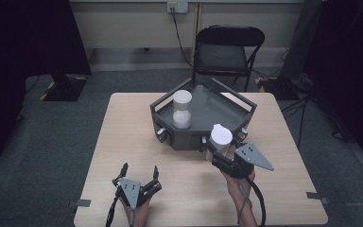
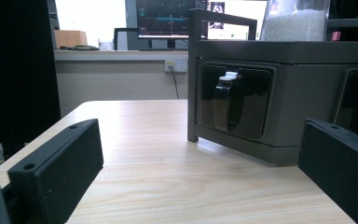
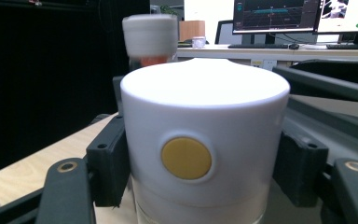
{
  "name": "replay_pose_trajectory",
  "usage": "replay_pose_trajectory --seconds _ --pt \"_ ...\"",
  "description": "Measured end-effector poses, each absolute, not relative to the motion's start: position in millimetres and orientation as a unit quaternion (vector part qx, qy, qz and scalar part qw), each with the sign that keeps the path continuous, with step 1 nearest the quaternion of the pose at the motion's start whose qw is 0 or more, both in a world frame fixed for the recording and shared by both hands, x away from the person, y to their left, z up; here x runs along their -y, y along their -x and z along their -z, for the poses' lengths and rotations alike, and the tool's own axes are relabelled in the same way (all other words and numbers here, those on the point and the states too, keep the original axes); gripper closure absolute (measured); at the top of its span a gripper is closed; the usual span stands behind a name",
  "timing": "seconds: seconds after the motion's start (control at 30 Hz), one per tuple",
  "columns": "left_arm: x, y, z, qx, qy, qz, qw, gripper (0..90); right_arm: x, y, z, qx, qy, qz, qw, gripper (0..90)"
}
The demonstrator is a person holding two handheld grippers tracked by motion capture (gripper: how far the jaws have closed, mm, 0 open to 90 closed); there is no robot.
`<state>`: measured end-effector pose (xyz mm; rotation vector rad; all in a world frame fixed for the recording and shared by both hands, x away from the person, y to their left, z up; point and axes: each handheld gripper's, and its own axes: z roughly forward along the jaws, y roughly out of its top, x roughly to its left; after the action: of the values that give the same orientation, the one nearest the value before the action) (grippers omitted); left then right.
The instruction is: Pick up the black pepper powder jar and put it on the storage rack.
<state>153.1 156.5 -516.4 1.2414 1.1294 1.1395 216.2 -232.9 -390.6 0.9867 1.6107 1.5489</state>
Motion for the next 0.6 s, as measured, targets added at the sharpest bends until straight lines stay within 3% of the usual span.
replay_pose_trajectory --seconds 0.6 --pt "-156.5 -153.1 516.4 -0.473 -0.520 -0.477 0.528 0.0 210.3 -277.2 336.3 -0.603 -0.408 -0.573 0.376 30.0"
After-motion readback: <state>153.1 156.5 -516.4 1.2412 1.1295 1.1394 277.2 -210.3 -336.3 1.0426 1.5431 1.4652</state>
